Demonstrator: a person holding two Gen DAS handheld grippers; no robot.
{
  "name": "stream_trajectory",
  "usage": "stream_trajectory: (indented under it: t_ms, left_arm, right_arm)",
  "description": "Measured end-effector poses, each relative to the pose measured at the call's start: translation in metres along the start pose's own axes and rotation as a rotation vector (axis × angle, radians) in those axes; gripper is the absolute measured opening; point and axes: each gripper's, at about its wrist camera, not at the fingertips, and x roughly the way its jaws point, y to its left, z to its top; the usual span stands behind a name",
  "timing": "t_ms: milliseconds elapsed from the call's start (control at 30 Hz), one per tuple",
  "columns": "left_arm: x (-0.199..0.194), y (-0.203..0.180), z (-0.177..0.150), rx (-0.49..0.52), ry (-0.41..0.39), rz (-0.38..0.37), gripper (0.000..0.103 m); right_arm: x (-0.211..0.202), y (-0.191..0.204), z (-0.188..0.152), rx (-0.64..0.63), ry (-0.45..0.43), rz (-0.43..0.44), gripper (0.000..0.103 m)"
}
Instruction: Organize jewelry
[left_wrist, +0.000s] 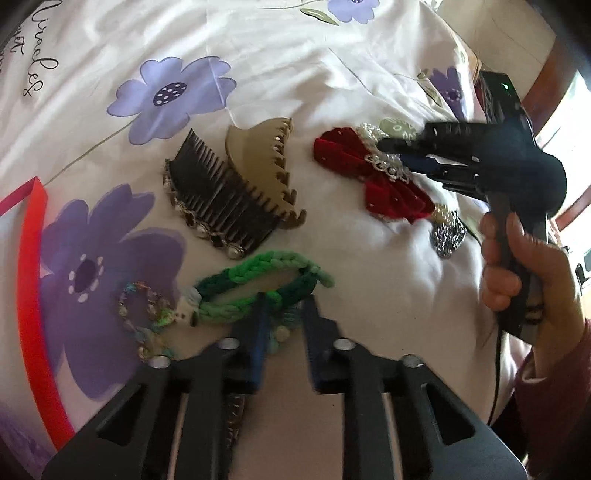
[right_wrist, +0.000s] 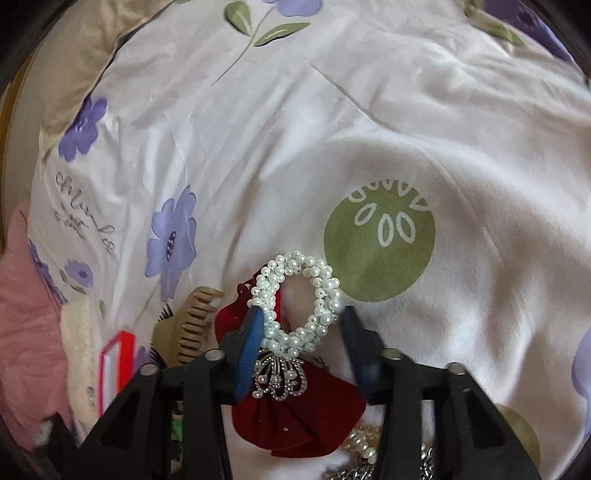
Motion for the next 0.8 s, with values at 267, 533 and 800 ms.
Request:
stream_trajectory:
  t_ms: [267,533,800]
  left_arm:
    - [-0.027,0.011,-0.007,-0.042,-0.059,-0.025,0.0]
    - [-0.05,0.018,-0.005,-0.07,-0.107,-0.026,0.0]
    - [-0.02,0.014,0.002,-0.038,-0.028,0.034,0.066]
  right_arm:
    - [-0.025,0.019,-0.006,-0.07,-0.05,0.028,0.01]
    - [-0.06,0.04,-0.022,-0.12,-0.083,0.093,0.01]
    - [-0.074,0.049,-0.042,-0.131,-0.072,0.148,0.01]
